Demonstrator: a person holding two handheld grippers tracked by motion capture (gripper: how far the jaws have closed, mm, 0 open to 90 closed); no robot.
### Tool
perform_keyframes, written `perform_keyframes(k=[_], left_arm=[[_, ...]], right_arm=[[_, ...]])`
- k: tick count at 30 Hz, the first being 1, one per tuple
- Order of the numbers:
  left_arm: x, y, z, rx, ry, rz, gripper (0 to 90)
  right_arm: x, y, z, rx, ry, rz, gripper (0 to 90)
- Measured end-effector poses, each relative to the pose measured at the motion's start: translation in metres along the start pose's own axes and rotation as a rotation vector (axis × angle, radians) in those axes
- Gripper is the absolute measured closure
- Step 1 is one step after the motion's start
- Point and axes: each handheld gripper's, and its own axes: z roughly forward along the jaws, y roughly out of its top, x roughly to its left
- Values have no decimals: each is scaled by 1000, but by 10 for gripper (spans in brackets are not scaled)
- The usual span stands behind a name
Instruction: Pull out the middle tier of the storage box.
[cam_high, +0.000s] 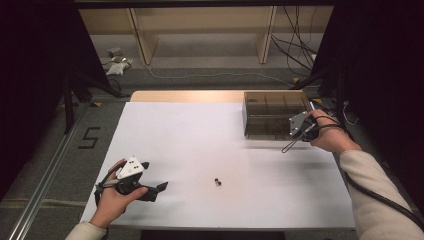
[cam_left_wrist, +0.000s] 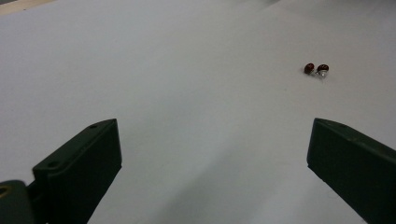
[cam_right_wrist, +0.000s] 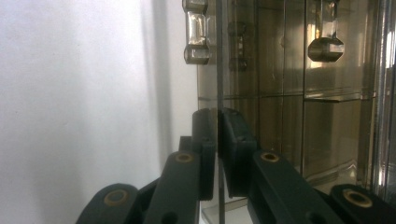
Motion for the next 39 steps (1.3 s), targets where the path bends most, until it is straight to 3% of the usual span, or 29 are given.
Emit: perform_keyframes(k=[39], left_arm=[[0,0,0,1,-1,0,28]], right_arm=[[7,-2,-4,-16,19,-12,853]])
